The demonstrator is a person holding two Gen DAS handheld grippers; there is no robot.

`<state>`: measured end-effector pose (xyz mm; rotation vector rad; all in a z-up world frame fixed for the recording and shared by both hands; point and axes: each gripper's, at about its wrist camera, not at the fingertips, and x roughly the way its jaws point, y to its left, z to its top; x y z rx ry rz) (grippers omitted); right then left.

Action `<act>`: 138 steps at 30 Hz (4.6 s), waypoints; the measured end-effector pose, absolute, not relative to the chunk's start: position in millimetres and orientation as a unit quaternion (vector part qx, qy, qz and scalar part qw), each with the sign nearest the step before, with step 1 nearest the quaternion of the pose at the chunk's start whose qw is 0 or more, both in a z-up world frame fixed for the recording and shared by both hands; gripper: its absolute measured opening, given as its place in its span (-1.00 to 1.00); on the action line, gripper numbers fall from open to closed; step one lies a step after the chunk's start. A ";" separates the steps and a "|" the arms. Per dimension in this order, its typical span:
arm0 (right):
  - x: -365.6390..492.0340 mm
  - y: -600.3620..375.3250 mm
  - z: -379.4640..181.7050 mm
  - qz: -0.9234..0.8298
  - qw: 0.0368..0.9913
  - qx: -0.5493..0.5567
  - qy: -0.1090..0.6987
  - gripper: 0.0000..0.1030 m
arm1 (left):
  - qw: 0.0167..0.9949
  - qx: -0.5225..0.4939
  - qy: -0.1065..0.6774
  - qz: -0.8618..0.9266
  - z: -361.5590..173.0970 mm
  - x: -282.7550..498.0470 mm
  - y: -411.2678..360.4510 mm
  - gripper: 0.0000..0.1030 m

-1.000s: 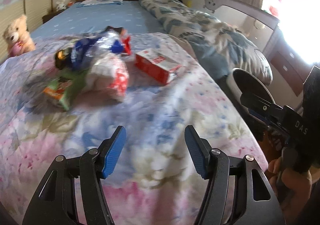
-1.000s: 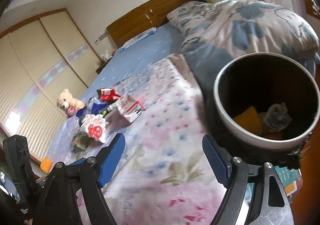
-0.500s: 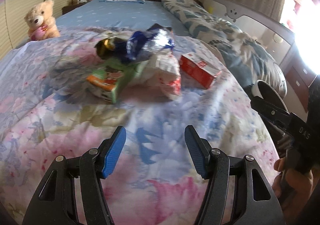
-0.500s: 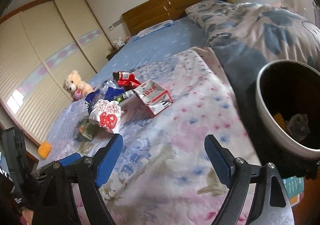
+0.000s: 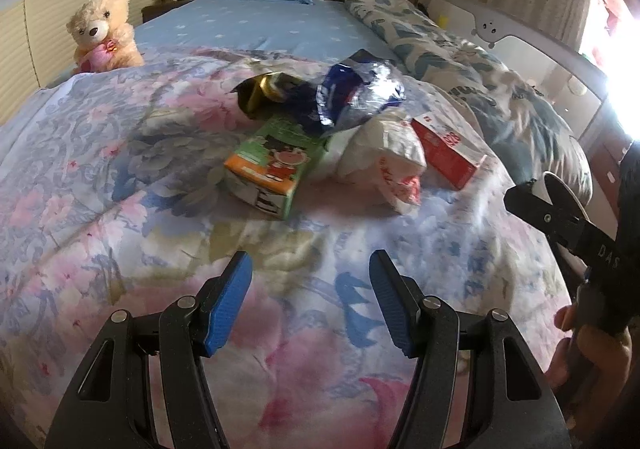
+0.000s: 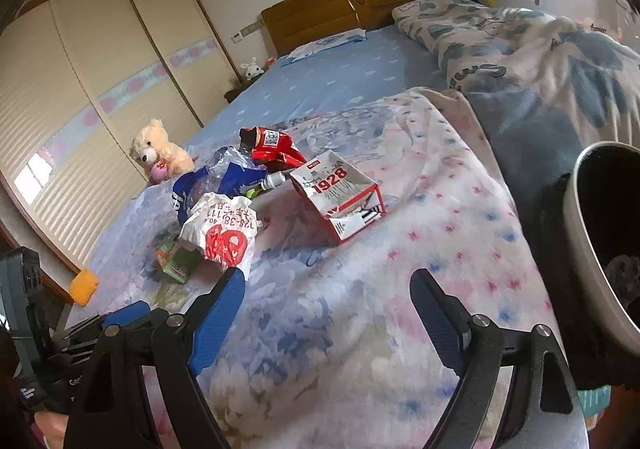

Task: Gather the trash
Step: 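Move both open tools back to the trash pile on the bed, then grasp the green cow-print milk carton with the left tool while the right tool grasps the white milk carton, then carry the green carton and white milk carton over the black bin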

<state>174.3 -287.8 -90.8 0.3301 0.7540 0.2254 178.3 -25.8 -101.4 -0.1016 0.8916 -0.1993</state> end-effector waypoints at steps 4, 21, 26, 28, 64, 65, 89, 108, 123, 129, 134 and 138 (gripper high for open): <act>186.8 -285.1 -92.9 0.114 0.908 0.153 0.372 0.68 | 0.896 -0.049 0.433 -0.087 -102.4 188.1 -18.5 0.22; 251.0 -280.1 -103.1 0.112 0.903 0.106 0.402 0.69 | 0.892 -0.021 0.446 -0.074 -111.6 253.4 -10.9 0.47; 267.5 -273.8 -106.6 0.112 0.899 0.090 0.413 0.68 | 0.891 -0.008 0.447 -0.079 -116.5 255.7 -17.6 0.27; 269.8 -270.3 -107.8 0.111 0.898 0.081 0.417 0.66 | 0.891 -0.005 0.447 -0.083 -116.5 254.5 -19.0 0.04; 102.0 -347.3 -92.0 0.064 0.908 0.195 0.365 0.01 | 0.889 0.008 0.413 -0.200 -81.0 138.5 -107.2 -0.01; 98.2 -350.0 -91.4 0.061 0.909 0.196 0.364 0.01 | 0.888 0.010 0.412 -0.203 -80.4 138.0 -111.7 -0.01; 51.7 -423.2 -80.6 -0.007 0.914 0.239 0.328 0.01 | 0.875 0.069 0.391 -0.276 -64.0 126.4 -206.9 -0.02; 39.2 -464.9 -76.9 -0.042 0.913 0.257 0.314 0.01 | 0.868 0.095 0.382 -0.304 -58.3 125.6 -255.4 -0.02; 41.7 -493.5 -75.8 -0.066 0.911 0.262 0.312 0.01 | 0.863 0.110 0.376 -0.320 -52.9 134.3 -291.9 -0.02; 46.9 -506.2 -73.5 -0.075 0.910 0.260 0.313 0.00 | 0.862 0.112 0.374 -0.324 -50.9 142.1 -304.7 -0.02; 55.9 -515.9 -71.9 -0.078 0.910 0.257 0.316 0.00 | 0.860 0.115 0.375 -0.327 -50.2 149.6 -316.8 -0.02; 62.9 -519.0 -71.5 -0.080 0.910 0.252 0.320 0.00 | 0.858 0.120 0.376 -0.328 -51.4 154.8 -325.9 -0.02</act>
